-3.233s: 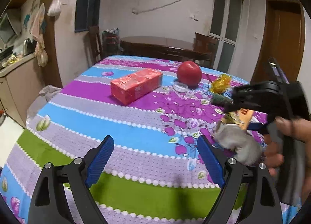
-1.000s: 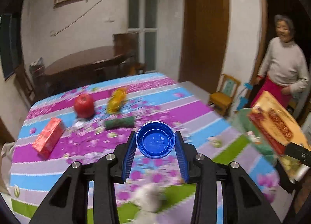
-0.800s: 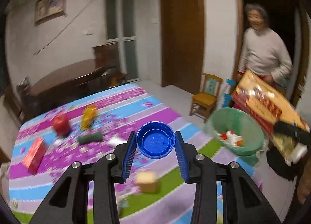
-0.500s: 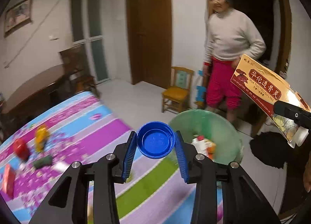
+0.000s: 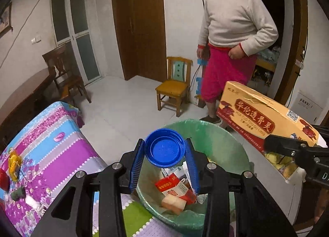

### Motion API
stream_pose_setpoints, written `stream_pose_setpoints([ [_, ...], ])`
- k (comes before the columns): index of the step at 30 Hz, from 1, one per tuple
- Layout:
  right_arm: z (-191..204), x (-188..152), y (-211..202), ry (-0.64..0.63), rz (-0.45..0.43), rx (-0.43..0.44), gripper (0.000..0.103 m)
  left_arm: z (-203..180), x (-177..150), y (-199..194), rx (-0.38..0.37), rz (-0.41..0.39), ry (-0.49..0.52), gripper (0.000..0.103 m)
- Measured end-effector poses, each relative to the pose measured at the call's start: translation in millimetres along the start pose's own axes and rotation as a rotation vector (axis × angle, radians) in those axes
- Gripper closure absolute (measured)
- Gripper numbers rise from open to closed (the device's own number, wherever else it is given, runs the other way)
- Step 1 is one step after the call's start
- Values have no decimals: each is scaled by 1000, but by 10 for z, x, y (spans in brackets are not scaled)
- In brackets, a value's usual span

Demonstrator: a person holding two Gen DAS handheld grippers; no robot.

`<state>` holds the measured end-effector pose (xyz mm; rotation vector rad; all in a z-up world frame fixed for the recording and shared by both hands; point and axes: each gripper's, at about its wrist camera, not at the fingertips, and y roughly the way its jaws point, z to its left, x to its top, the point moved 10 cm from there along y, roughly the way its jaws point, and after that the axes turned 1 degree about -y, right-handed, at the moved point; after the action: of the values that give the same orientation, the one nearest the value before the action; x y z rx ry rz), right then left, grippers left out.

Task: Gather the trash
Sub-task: 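Carry the blue cap and yellow box in both tools over the green bin, then open the left tool dropping the blue cap while the right tool drops the yellow box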

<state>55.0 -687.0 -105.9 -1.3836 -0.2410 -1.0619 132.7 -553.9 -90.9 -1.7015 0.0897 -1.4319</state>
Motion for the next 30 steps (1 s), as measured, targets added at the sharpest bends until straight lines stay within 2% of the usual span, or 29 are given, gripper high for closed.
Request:
stream_pose_setpoints([
  [13,-14,-14,130,19,23,23,78,106,-109,183,-17,23,-9,62],
  [20,-16,57,184,23,14,36,76,112,-123,281,-63,47,-9,62],
  [21,-16,59,196,19,12,42,76,116,-131,309,-62,56,-8,60],
  [22,-37,64,225,23,13,43,76,123,-142,328,-56,65,-9,47],
  [23,-77,63,258,38,18,38,71,143,-142,340,-48,64,-11,32],
  [30,-185,23,310,79,13,48,70,309,-163,299,-13,45,-25,30],
])
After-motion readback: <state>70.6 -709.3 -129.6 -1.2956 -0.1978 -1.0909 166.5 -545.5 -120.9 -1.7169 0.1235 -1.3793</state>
